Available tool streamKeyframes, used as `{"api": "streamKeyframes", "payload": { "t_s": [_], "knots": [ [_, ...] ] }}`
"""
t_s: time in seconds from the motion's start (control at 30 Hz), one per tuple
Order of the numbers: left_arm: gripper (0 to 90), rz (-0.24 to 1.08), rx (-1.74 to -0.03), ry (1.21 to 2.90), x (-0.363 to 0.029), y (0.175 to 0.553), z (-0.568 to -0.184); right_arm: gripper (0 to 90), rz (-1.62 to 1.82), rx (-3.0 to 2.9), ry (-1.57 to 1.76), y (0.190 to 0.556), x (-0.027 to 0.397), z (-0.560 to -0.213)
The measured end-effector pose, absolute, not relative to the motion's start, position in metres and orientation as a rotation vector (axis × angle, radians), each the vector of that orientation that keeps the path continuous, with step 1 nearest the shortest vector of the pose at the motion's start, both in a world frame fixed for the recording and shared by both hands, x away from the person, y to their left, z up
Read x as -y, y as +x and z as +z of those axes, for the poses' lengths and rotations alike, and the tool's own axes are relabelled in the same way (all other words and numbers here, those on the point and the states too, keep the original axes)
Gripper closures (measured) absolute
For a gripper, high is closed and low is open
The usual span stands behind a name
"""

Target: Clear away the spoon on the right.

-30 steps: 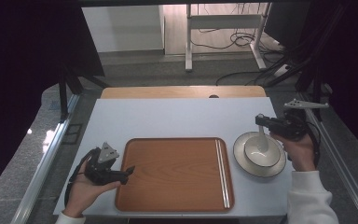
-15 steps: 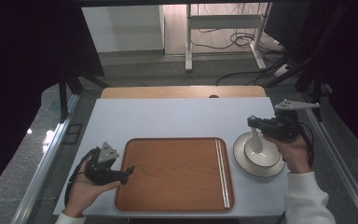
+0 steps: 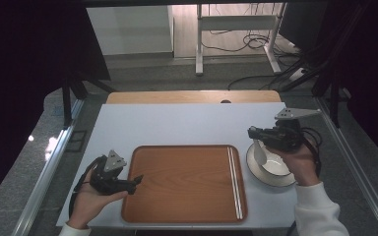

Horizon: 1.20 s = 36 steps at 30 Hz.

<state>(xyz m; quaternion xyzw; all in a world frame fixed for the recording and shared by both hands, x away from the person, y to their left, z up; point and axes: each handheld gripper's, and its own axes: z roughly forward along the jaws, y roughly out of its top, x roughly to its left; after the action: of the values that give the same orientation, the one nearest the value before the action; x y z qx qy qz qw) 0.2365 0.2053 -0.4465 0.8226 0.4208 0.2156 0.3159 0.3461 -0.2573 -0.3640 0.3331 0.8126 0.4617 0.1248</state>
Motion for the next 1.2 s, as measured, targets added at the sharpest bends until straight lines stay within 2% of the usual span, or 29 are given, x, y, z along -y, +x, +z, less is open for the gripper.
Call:
{"api": "streamKeyframes", "payload": {
  "t_s": [1.2],
  "knots": [
    [15.5, 0.568, -1.099, 2.182, -0.204, 0.237, -0.448, 85.4, 1.12, -2.679, 0.758, 0.336, 0.167, -0.411]
  ]
}}
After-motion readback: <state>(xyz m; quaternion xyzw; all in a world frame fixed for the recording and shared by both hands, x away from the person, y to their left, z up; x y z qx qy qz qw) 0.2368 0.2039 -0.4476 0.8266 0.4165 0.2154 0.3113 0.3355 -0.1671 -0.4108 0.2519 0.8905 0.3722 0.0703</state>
